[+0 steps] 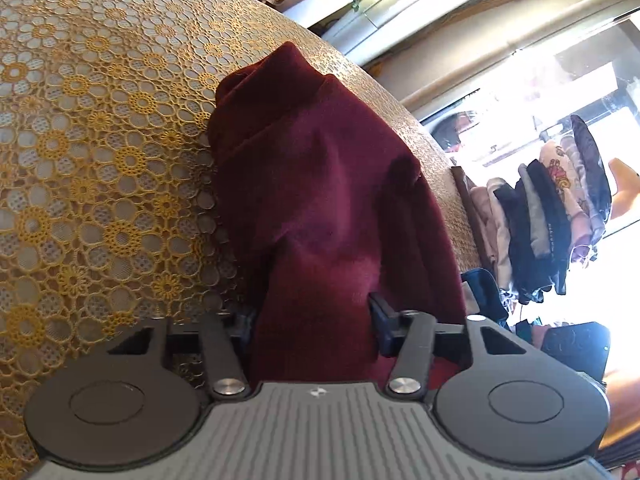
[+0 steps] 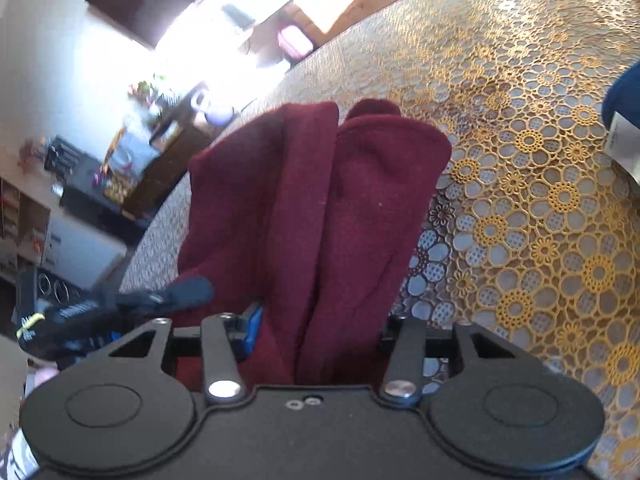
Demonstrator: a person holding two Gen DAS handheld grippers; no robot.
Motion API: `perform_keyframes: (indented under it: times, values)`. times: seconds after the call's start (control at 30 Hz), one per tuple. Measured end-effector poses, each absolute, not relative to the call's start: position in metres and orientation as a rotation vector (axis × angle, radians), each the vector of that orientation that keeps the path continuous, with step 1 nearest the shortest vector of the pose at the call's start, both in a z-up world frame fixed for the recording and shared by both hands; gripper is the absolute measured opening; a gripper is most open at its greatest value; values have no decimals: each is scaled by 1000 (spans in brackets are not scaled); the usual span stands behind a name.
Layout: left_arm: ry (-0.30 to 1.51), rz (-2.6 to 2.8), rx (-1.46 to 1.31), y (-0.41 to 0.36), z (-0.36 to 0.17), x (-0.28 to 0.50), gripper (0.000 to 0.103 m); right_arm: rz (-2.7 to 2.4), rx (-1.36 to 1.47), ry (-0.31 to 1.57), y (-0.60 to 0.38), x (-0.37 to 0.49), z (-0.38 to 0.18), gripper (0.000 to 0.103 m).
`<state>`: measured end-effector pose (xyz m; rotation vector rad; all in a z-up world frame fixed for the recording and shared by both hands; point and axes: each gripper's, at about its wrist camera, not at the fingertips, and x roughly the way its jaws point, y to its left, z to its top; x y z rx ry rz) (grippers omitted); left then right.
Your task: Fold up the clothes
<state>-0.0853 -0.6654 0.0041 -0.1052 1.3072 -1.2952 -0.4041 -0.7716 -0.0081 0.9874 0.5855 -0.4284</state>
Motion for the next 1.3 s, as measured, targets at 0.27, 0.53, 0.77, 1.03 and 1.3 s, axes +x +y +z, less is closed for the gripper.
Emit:
perform_keyframes:
  times: [0.27, 0.53, 0.77, 1.03, 1.3]
  values:
    - [1220, -1304, -101, -660, 34, -111, 33, -476, 877, 536, -755, -410, 17, 103]
    - [1134, -1394, -116, -650, 88, -159, 32, -463, 807, 495, -752, -462, 68, 103]
    - [1073, -1531, -145, -667, 147, -235, 32, -486, 732, 468, -760, -541, 142, 103]
    - [1127, -1655, -49, -719, 140, -359, 32, -599, 668, 596, -784, -651, 170, 103]
    - [1223, -1669, 146, -758, 77, -442, 32, -633, 740, 724, -814, -726, 112, 103]
